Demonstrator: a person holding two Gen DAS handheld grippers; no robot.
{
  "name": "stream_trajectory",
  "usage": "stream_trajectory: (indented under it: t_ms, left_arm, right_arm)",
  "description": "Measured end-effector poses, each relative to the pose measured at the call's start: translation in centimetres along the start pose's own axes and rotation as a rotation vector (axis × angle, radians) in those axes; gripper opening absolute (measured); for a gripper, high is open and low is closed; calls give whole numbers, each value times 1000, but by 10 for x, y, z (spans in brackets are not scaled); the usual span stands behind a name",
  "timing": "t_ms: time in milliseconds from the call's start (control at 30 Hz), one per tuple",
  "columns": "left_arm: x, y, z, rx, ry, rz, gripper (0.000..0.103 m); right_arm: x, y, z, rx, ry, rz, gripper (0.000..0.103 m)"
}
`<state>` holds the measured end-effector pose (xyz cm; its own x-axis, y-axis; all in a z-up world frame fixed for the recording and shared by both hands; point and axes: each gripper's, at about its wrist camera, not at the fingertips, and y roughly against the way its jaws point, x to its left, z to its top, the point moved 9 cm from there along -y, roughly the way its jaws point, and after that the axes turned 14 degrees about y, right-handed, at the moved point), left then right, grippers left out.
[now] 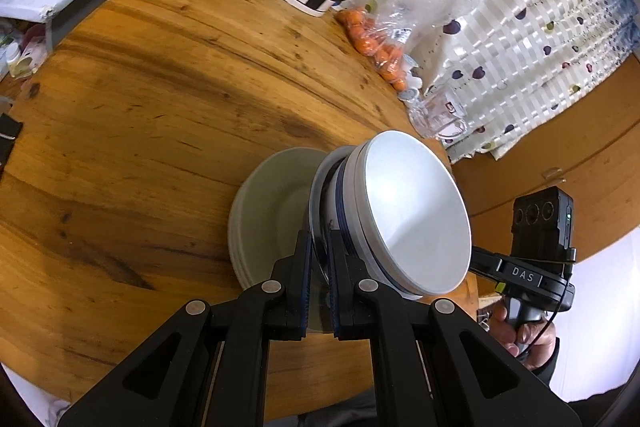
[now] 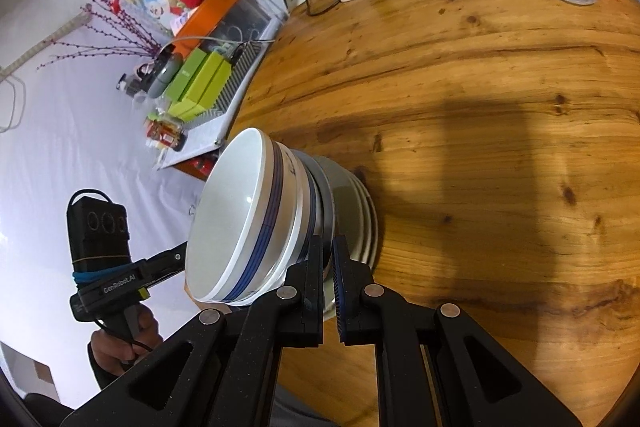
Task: Organize plates and bowls
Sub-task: 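Tilt both grippers and seat the blue-rimmed bowls down inside the steel bowl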
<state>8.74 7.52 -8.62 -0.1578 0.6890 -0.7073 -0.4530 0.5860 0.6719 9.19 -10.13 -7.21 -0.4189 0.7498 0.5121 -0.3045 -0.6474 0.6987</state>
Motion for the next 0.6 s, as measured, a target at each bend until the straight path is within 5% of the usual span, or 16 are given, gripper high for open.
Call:
stream_trajectory:
  t_ms: [600]
  left_arm:
    - [13, -2, 5, 3, 28, 25, 6]
  right_arm:
    - [1, -12, 3, 20, -1, 6, 8]
